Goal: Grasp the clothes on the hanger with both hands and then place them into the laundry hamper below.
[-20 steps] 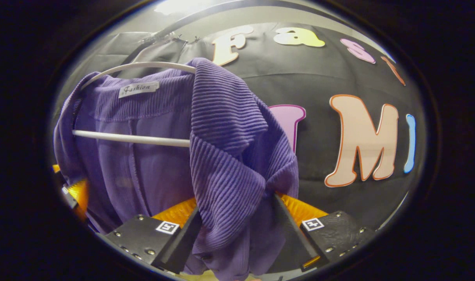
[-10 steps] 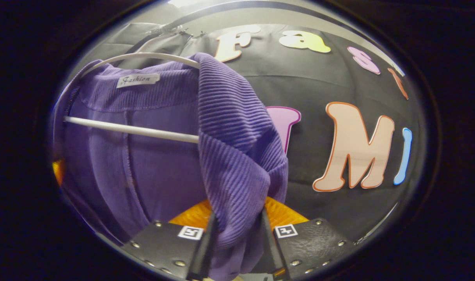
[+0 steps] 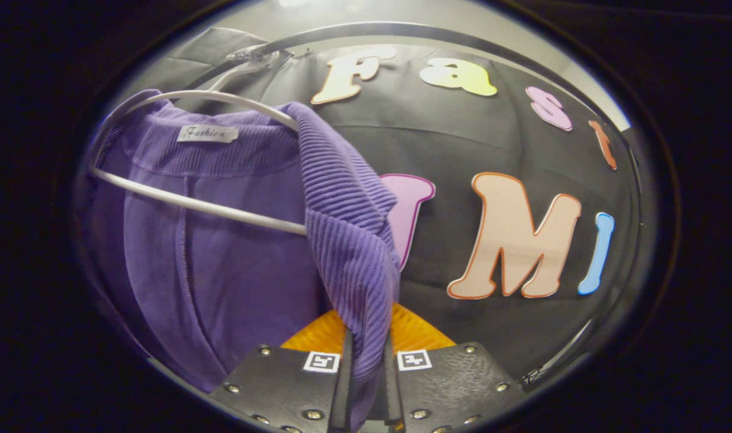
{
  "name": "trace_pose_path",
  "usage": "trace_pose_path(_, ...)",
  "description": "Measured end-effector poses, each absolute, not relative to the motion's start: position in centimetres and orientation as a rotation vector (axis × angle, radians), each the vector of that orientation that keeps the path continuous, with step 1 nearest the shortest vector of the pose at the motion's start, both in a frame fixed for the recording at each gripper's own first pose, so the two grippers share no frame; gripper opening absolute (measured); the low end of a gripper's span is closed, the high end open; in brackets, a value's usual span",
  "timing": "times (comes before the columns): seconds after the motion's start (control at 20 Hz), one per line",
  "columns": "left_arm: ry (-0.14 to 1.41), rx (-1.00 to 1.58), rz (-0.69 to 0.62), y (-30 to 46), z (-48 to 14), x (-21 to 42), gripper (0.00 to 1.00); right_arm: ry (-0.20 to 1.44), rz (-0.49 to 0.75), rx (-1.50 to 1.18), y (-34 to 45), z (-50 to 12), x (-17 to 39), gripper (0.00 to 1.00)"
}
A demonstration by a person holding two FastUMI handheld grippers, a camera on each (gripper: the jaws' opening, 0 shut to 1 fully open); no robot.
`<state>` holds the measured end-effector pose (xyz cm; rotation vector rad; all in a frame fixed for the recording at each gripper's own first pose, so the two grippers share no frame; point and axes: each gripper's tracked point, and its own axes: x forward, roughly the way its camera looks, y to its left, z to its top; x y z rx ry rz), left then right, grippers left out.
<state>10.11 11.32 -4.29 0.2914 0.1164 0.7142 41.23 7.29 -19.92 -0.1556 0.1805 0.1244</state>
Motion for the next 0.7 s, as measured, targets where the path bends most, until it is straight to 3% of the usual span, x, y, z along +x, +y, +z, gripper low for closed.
trace_pose_path(0.7,0.021,0.204,0.661,12.5,3.3,7.4,0.05,0.051,0.013,-0.211,2.4,-14.9,44.6,0.21)
